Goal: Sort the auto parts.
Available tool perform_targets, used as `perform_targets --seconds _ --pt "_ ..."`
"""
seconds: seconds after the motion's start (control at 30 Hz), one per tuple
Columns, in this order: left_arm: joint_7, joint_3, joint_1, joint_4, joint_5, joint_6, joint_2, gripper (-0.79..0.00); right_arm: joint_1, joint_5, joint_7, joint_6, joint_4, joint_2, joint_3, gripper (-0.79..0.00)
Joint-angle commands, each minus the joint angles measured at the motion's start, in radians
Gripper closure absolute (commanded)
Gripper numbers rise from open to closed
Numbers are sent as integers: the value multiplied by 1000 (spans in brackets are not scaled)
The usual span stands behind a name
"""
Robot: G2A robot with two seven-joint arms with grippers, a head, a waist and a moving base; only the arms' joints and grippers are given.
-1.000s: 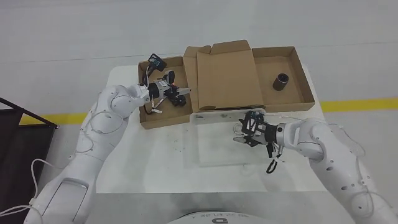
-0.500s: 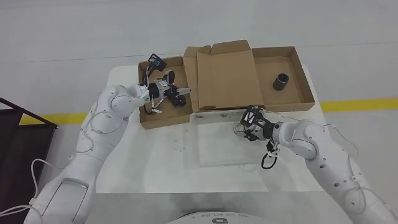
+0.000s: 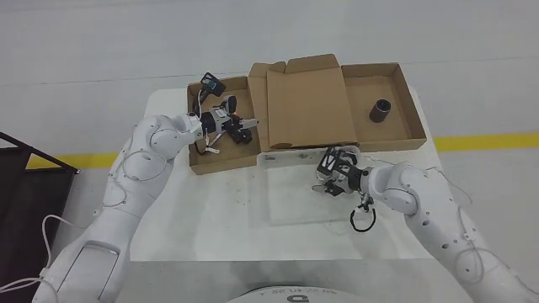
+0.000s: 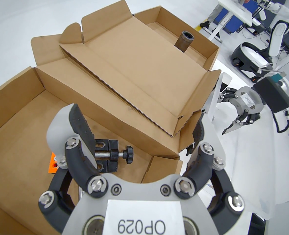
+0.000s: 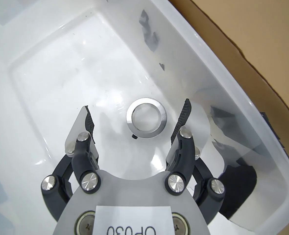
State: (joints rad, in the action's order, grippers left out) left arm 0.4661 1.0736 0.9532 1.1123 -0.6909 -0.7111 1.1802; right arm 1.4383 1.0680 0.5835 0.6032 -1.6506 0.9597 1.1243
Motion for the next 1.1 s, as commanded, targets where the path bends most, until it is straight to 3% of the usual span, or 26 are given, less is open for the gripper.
perform_targets --seconds 0.0,0.3,0.37,0.57,0.73,0.9,1.07 --pt "0 0 0 0 0 0 0 -785 -3 -4 2 13 0 1 -7 -668" --pt "0 0 0 0 0 0 0 -785 -2 -36 -17 109 -6 -6 3 -643" --pt "0 0 0 0 0 0 0 -785 0 -31 -19 80 -7 -7 12 -631" --pt "0 0 0 0 0 0 0 -785 -13 -40 -13 55 4 -5 4 -489" --pt "0 0 0 0 0 0 0 -785 -28 -28 0 26 15 0 -15 -471" --pt "0 0 0 0 0 0 0 -785 -39 -23 1 19 27 2 -26 -391" --pt "0 0 0 0 0 0 0 -785 -44 -16 4 12 34 3 -29 -388"
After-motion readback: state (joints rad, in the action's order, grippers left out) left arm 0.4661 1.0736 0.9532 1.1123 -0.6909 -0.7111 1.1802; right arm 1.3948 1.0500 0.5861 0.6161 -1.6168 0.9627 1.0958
